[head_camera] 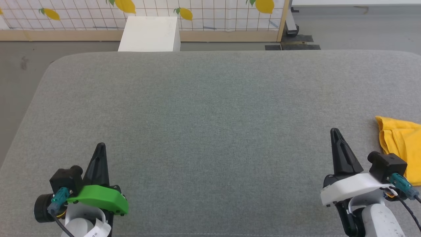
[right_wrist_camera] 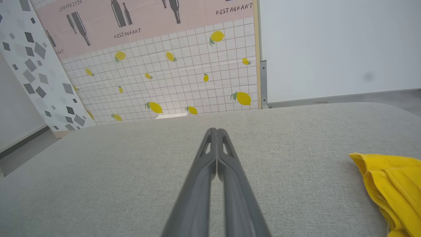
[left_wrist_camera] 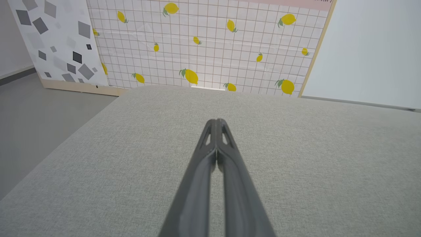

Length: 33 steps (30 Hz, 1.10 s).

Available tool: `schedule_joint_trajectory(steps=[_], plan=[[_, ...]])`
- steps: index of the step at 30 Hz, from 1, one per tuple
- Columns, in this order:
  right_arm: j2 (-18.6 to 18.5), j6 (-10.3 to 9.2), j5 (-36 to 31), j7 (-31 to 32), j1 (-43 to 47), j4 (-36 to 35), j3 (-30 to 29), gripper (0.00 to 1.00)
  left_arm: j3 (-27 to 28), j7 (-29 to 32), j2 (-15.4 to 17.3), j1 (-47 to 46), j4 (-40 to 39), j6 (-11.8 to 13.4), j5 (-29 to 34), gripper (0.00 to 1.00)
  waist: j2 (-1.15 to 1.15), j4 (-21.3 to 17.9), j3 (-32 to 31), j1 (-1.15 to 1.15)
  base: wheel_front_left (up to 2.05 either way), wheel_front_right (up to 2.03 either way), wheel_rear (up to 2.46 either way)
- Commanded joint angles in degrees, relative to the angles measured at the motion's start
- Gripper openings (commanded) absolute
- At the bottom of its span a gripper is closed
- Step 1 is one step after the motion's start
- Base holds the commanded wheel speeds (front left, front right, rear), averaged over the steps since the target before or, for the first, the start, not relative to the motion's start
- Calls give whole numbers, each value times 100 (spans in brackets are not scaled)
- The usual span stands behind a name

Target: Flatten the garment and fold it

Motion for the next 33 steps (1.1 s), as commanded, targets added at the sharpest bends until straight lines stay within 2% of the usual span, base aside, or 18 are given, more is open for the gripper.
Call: schedule_joint_trajectory(steps=[1, 33], plan=[[0, -1, -66, 25, 112, -58, 12, 0, -10, 36, -35, 84, -45, 42, 65, 0, 0, 2, -3, 0, 0, 0, 0], [0, -3, -411, 397, 315, -468, 68, 0, -95, 401, -163, 235, -405, 162, 413, 0, 0, 38, -73, 0, 0, 0, 0]])
